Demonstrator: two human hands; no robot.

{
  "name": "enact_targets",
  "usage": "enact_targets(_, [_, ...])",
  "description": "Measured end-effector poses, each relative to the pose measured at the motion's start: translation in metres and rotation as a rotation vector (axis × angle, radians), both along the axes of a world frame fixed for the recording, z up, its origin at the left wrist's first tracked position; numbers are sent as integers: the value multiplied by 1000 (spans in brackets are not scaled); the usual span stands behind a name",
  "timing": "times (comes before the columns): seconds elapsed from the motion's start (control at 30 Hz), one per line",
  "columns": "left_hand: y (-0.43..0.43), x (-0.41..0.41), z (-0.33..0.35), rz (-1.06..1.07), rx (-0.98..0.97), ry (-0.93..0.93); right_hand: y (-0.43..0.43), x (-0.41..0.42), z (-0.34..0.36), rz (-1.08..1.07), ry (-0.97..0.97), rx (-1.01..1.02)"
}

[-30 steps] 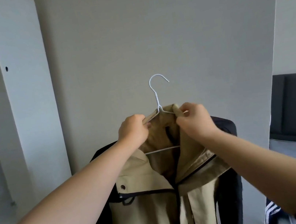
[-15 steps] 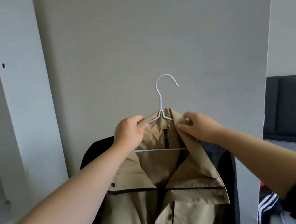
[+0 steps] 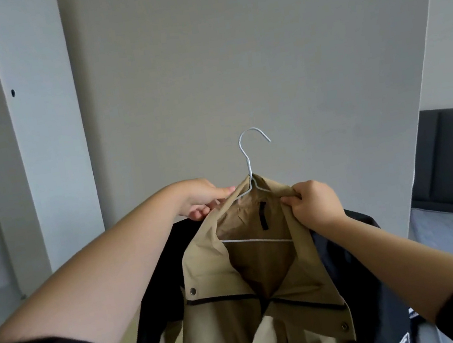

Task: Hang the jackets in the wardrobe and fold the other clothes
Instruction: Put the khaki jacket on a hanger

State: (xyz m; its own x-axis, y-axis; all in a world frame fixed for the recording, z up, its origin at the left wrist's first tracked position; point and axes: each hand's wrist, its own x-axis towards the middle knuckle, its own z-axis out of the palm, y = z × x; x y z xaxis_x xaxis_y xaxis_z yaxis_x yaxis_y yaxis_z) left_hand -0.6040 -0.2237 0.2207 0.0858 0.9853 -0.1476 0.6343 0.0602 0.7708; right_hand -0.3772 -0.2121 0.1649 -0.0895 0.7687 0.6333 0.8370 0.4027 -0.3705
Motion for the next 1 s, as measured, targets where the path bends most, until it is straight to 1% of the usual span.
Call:
enact_targets(0.1, [1, 7, 2, -17, 2, -143, -2, 2, -3, -5, -22, -5])
enact_targets(0.13, [0, 10, 4, -13, 13, -123, -3, 3, -5, -5, -30, -1])
enact_targets(0.17, [-1, 14, 5, 2, 34, -38, -4, 3, -7, -1, -36, 5])
enact_targets(0.23, [-3, 18, 3, 24, 64, 189, -5, 3, -9, 2, -35, 15])
enact_targets(0.27, [-3, 18, 1, 20, 50, 244, -6, 4, -10, 0, -31, 18])
enact_targets(0.3, [-4, 18, -1, 7, 18, 252, -6, 6, -10, -3, -26, 20])
enact_targets(0.33, [-5, 18, -3, -16, -23, 221, -7, 7, -10, -6, -21, 23])
enact_targets(0.4, [-9, 18, -8, -53, -77, 111, -6, 10, -10, -9, -8, 26])
enact_targets(0.47, [-8, 17, -11, -73, -91, -48, -6, 12, -10, -2, -2, 34])
enact_targets(0.53, [-7, 20, -11, -76, -54, -328, -5, 14, -9, -2, 0, 36])
enact_targets(0.6, [-3, 19, -9, -47, 22, -713, -3, 18, -6, -9, 23, 32])
enact_targets(0.63, [-3, 19, -10, -34, 37, -860, -2, 21, -4, -10, 44, 30])
enact_targets(0.67, [-4, 21, -13, -16, 53, -891, -1, 23, -1, -8, 69, 27])
enact_targets(0.7, [-4, 23, -19, 29, 119, -750, 0, 25, 1, -6, 95, 23])
enact_targets(0.73, [-3, 23, -26, 92, 225, -465, 1, 26, 4, -6, 122, 19])
enact_targets(0.77, [0, 22, -32, 170, 366, -88, 1, 28, 5, -9, 148, 14])
enact_targets(0.8, [2, 20, -36, 252, 534, 236, 2, 30, 6, -14, 171, 5])
enact_targets(0.83, [2, 19, -36, 294, 657, 346, 3, 31, 7, -18, 191, -6])
enact_targets(0.87, [2, 18, -36, 273, 747, 269, 4, 33, 7, -21, 206, -15])
enact_targets(0.9, [2, 18, -36, 183, 780, 110, 5, 35, 7, -24, 216, -21])
enact_targets(0.93, [3, 21, -36, 66, 762, -8, 5, 36, 7, -27, 223, -22])
enact_targets(0.97, [2, 26, -35, -38, 726, -35, 6, 36, 7, -29, 228, -20])
enact_targets(1.0, [4, 32, -37, -111, 693, 52, 7, 37, 7, -30, 231, -13])
